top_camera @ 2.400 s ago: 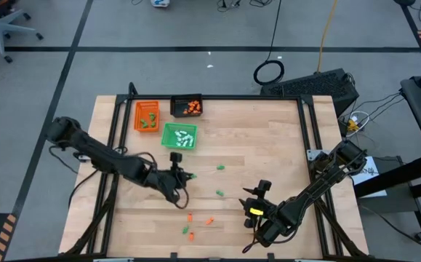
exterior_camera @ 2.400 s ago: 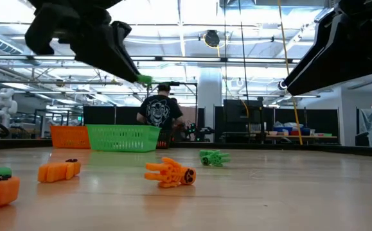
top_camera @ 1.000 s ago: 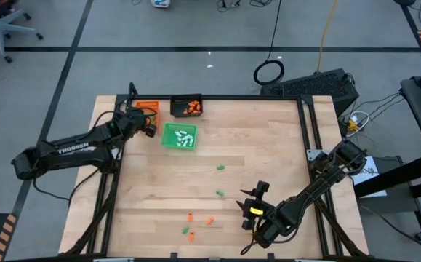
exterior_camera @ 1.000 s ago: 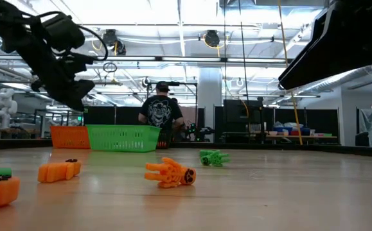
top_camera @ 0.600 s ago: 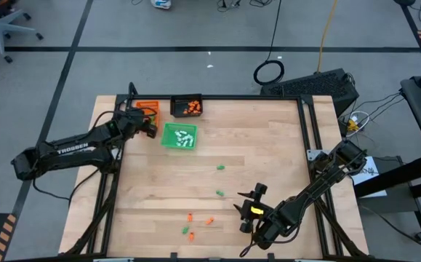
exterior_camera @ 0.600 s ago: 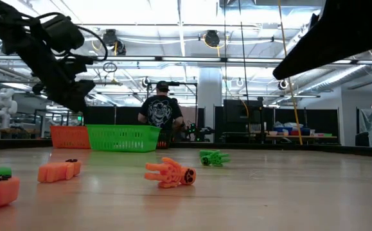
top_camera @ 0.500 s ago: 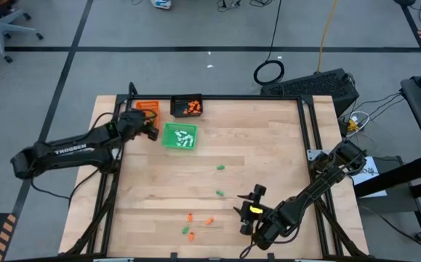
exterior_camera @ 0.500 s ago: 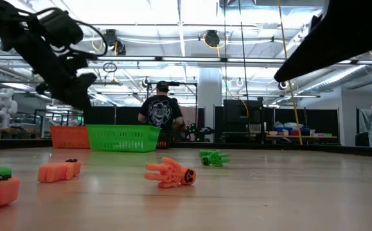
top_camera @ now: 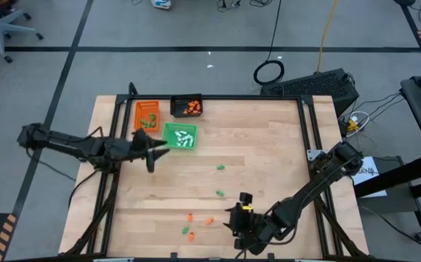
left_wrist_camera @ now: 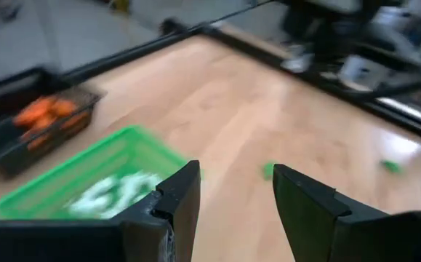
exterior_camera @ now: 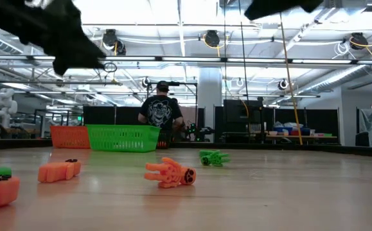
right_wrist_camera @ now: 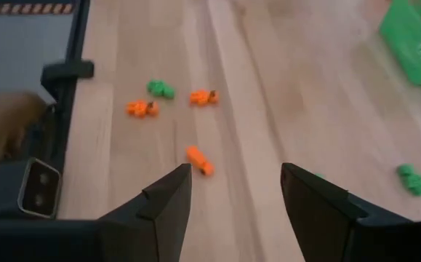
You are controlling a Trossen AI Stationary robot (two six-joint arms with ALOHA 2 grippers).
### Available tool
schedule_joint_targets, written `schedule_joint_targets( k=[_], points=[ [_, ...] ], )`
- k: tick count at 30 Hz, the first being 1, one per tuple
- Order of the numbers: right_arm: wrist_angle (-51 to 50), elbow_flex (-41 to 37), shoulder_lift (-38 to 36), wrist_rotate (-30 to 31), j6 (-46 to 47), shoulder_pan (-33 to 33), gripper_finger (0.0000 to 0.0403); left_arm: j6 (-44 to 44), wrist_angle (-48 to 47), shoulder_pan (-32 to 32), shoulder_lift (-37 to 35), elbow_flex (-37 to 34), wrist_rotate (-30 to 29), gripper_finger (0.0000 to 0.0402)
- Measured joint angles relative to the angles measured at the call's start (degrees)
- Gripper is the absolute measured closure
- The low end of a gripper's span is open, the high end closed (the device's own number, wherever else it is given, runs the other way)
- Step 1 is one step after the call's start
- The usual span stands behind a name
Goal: Sort Halloween decoration
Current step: Put the orange skeleton toy into the black bin
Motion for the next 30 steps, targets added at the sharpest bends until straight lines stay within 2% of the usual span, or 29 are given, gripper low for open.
schedule_joint_targets(
  k=[5,8,14,18,22,30],
  points=[
    [6.17,-0.09,5.71,-0.22,-2.01,-0.38,0.0206,5.93,3.8,-13.4,2.29,0.06,-8.77,0.0231],
    [10.58,-0.09,9.7,-0.24,-4.23,-0.6,0.0206,5.79,3.99,-19.79,4.34,0.06,-13.97,0.023],
    [12.0,-0.16,13.73,-0.45,-3.89,-1.78,0.0206,2.44,7.59,-28.74,11.56,0.06,-21.72,0.023],
    [15.37,-0.16,15.27,-2.55,-3.81,-2.9,0.0206,1.74,12.11,-32.27,17.38,0.04,-23.5,0.023],
    [19.5,-0.14,16.93,-7.6,-6.02,-4.07,0.0206,1.81,17.64,-34.06,22.44,0.04,-24.19,0.023],
    [20.8,-0.14,18.14,-9.01,-9.99,-6.67,0.0206,1.85,24.19,-35.63,28.5,0.05,-24.28,0.023]
  ],
)
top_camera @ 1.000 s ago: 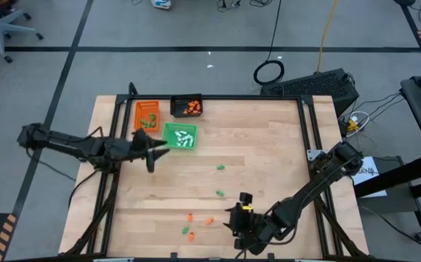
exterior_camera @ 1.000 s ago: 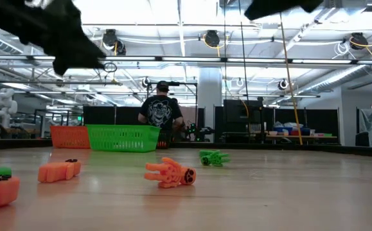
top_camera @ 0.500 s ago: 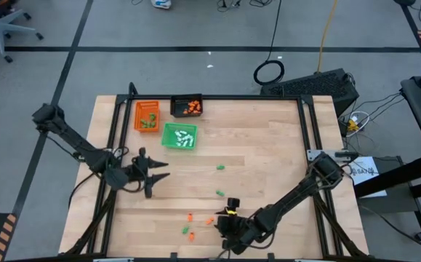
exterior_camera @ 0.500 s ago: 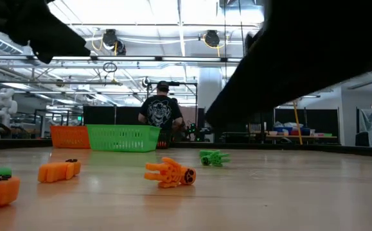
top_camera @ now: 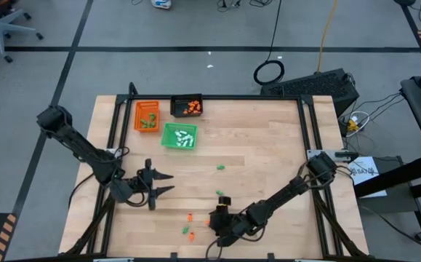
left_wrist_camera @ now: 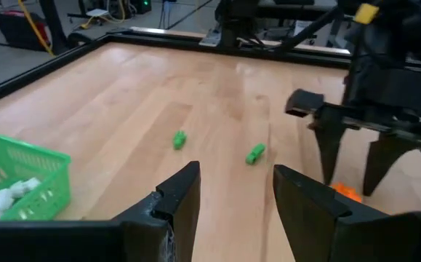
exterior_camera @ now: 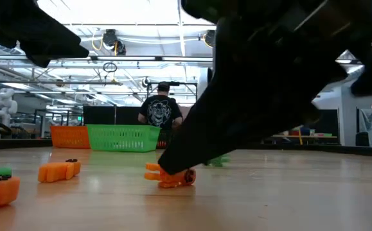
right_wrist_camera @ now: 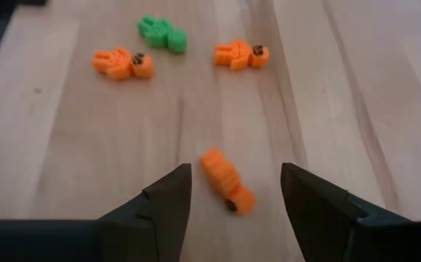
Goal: Sort Halloween decoration
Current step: Put the orange skeleton toy into the black bin
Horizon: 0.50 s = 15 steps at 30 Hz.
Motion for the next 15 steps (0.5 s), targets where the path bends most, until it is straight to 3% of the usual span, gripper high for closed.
schedule_joint_targets(
  k=[7,15],
  points=[
    [0.62,0.03,0.88,-7.84,-1.2,-1.36,0.0234,-0.04,1.96,-1.42,2.38,0.01,-0.16,0.023],
    [0.32,0.15,1.42,-8.86,-1.8,-1.58,0.035,-0.13,2.49,-1.88,2.74,-0.01,-1.35,0.023]
  ],
)
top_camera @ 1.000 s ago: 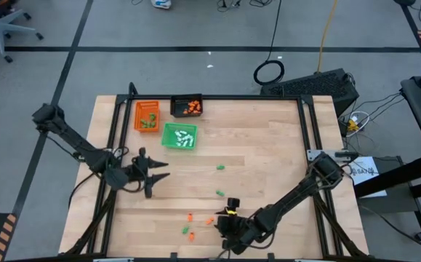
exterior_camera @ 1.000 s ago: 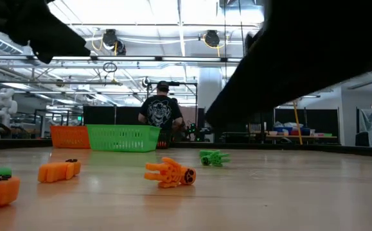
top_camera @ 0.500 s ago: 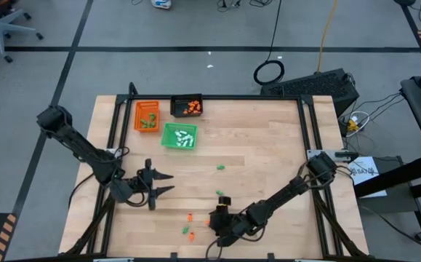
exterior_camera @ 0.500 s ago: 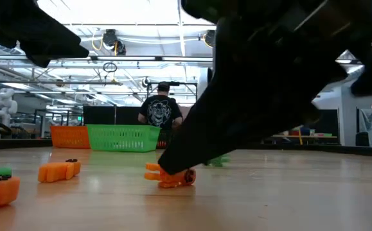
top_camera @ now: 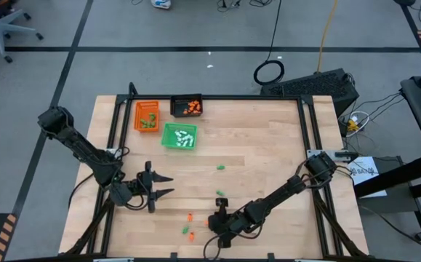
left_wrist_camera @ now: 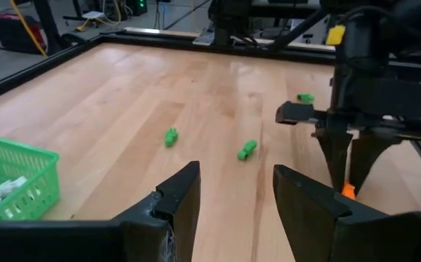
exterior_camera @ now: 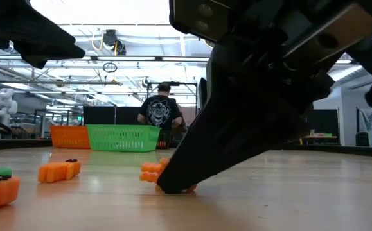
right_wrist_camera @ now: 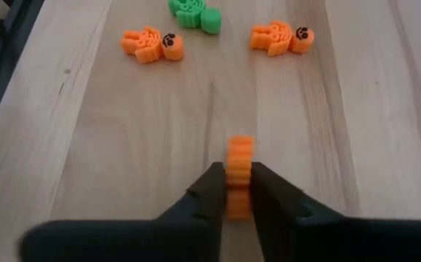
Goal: Sort Halloween decoration
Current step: Put the orange skeleton toy into the black bin
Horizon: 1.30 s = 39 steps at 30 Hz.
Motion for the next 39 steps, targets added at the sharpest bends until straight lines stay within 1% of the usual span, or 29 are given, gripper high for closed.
schedule_joint_targets(
  k=[2,4,8,11,16,22,26,28,32,39],
  points=[
    [0.06,0.0,-0.07,-0.24,-0.34,-0.04,0.0381,0.03,0.53,0.0,0.0,0.0,0.0,0.023],
    [0.06,-0.04,-0.2,-0.11,-0.81,0.0,0.0393,0.0,0.71,0.02,0.0,0.0,0.0,0.023],
    [0.2,-0.07,-0.2,-0.03,-0.04,0.07,0.0387,0.0,0.74,0.02,0.0,0.0,0.0,0.023],
    [1.74,-0.19,-0.2,0.04,-0.45,0.07,0.0393,-0.02,0.74,0.02,0.0,0.0,0.02,0.023],
    [6.26,-0.25,0.0,-0.13,-4.46,0.07,0.0398,1.29,0.77,0.02,0.0,0.0,0.04,0.023],
    [5.56,2.17,0.0,1.7,-9.28,0.07,0.0398,4.55,0.93,0.02,-0.02,0.0,0.04,0.023],
    [4.54,4.83,-0.03,3.23,-14.99,0.05,0.0398,5.47,0.92,0.02,-0.03,0.0,0.06,0.023],
    [2.54,6.35,-0.03,4.26,-18.23,0.01,0.0398,7.21,0.92,0.02,-0.04,0.0,0.07,0.023],
    [-4.57,10.6,-0.03,8.65,-23.82,-0.02,0.0398,11.61,0.92,0.08,-0.04,0.0,0.04,0.023],
    [-19.0,20.98,-0.05,18.03,-29.45,0.0,0.0398,21.57,4.17,0.08,-0.04,0.0,0.0,0.023]
  ],
)
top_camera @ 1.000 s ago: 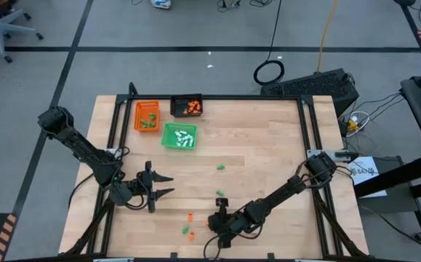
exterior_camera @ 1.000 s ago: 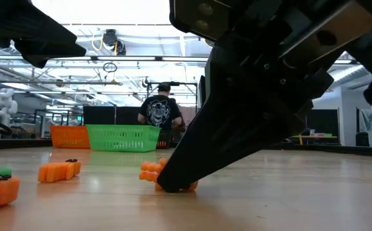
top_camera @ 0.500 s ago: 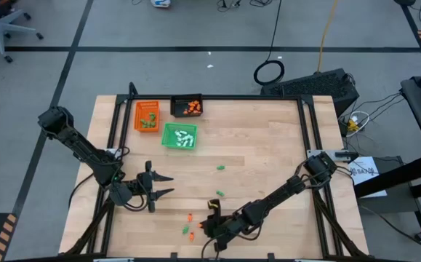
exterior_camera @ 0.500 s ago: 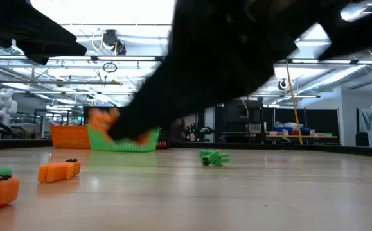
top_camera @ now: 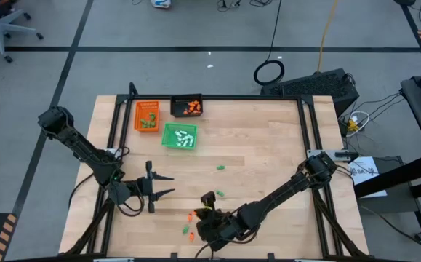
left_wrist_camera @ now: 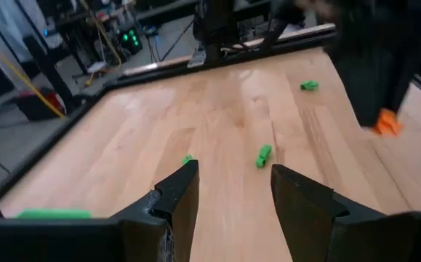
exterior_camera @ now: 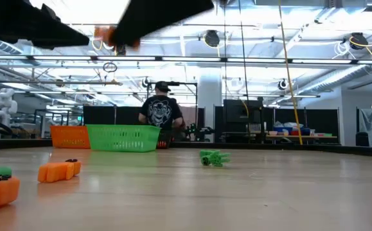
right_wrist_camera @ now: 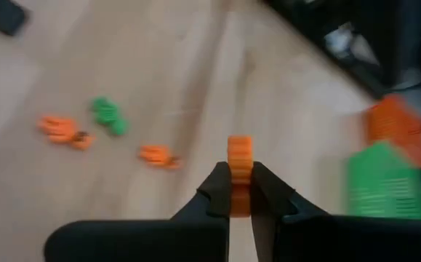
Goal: Sort Halloween decoration
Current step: Put the orange skeleton toy into the black bin
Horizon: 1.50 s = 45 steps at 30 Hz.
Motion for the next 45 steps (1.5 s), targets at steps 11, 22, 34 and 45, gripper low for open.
schedule_joint_targets(
  k=[11,22,34,45],
  points=[
    [-13.71,10.5,-0.15,11.25,-15.17,-0.26,0.0388,15.77,2.4,0.09,0.0,0.0,-2.45,0.023],
    [-19.62,11.11,-0.15,13.41,-16.7,-1.06,0.0389,23.15,6.23,0.11,0.0,0.0,-7.39,0.023],
    [-18.27,11.11,-0.15,19.43,-13.65,-0.04,0.0389,21.32,6.48,0.1,-0.04,0.0,-6.06,0.023],
    [-17.54,11.11,-0.15,15.3,16.04,0.44,0.0389,14.25,5.2,0.04,-0.04,-0.02,-5.77,0.023]
  ],
)
